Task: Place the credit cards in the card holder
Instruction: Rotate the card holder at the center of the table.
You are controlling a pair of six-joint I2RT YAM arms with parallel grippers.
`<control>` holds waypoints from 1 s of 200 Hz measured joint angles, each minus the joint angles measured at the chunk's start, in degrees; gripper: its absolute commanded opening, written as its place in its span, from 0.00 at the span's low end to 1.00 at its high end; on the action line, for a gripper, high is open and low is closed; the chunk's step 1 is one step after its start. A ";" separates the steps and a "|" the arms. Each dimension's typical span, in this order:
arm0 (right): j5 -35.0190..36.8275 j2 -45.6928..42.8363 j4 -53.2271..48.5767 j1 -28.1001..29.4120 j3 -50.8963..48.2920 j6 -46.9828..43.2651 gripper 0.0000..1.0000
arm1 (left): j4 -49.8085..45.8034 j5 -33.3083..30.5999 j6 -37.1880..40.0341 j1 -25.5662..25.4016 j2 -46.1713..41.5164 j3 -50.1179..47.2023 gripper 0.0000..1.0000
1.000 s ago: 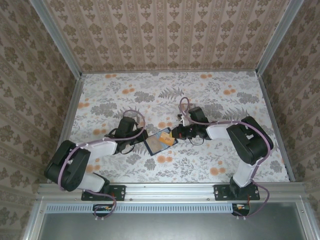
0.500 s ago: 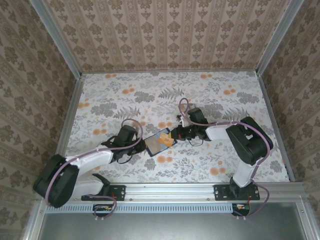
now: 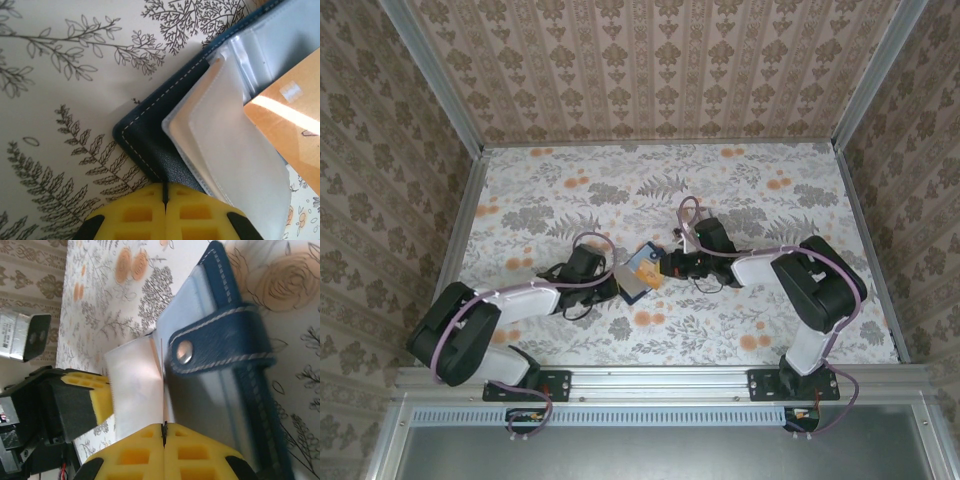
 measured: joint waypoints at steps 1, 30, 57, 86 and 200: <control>0.04 0.00 0.09 0.04 0.00 0.07 0.04 | 0.00 0.00 0.02 0.00 0.02 0.02 0.00; 1.01 -0.20 0.96 0.52 -0.09 0.66 0.05 | -0.17 -0.11 1.40 0.00 0.09 0.20 0.00; 0.81 0.74 0.55 0.42 0.98 0.59 0.05 | -1.49 0.48 3.52 1.18 -0.13 0.57 0.00; -0.94 3.76 0.42 0.39 3.08 0.57 0.03 | -4.35 1.18 6.49 5.31 -0.96 0.92 0.00; -4.11 4.42 5.25 1.77 0.31 7.69 0.02 | -10.03 3.26 14.12 11.43 0.35 4.98 0.00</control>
